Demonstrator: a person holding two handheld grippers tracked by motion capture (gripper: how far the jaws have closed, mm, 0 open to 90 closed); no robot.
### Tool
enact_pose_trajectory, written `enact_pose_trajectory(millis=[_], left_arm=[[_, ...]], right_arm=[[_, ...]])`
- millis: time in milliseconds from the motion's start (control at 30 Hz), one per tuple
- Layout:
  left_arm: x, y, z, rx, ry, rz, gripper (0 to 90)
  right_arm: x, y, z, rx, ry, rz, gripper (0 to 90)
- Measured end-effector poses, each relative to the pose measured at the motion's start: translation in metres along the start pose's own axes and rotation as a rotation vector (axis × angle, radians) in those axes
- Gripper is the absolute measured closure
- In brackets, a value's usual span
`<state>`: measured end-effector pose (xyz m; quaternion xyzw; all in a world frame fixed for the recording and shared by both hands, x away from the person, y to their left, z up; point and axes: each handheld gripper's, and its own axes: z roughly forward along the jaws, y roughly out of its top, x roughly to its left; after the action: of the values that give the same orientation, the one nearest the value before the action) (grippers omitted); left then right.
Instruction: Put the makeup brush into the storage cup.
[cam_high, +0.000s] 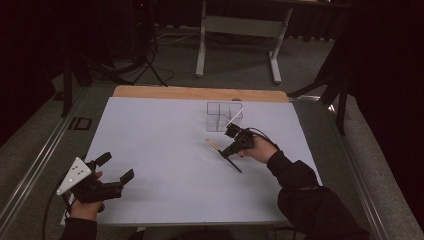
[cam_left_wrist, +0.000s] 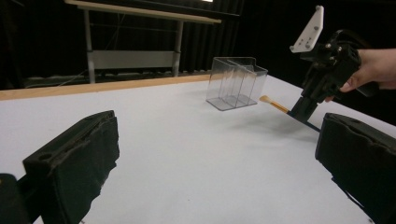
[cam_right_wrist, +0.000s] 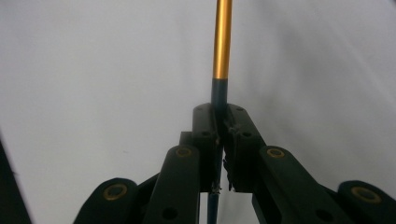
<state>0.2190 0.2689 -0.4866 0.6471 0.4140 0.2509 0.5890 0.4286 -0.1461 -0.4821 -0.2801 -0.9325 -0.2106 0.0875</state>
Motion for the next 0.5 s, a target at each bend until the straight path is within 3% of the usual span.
enact_pose_trajectory(millis=[200,500], left_arm=[[-0.002,0.001,0.001,-0.002,-0.004,0.003,0.0],[-0.006,0.002,0.003,0.005,-0.023,0.004,0.0]], right_arm=[[0.006,-0.019,-0.006,-0.088,-0.082,0.088,83.5],[0.011,-0.048,-0.018,-0.247,-0.106,0.206,83.5]])
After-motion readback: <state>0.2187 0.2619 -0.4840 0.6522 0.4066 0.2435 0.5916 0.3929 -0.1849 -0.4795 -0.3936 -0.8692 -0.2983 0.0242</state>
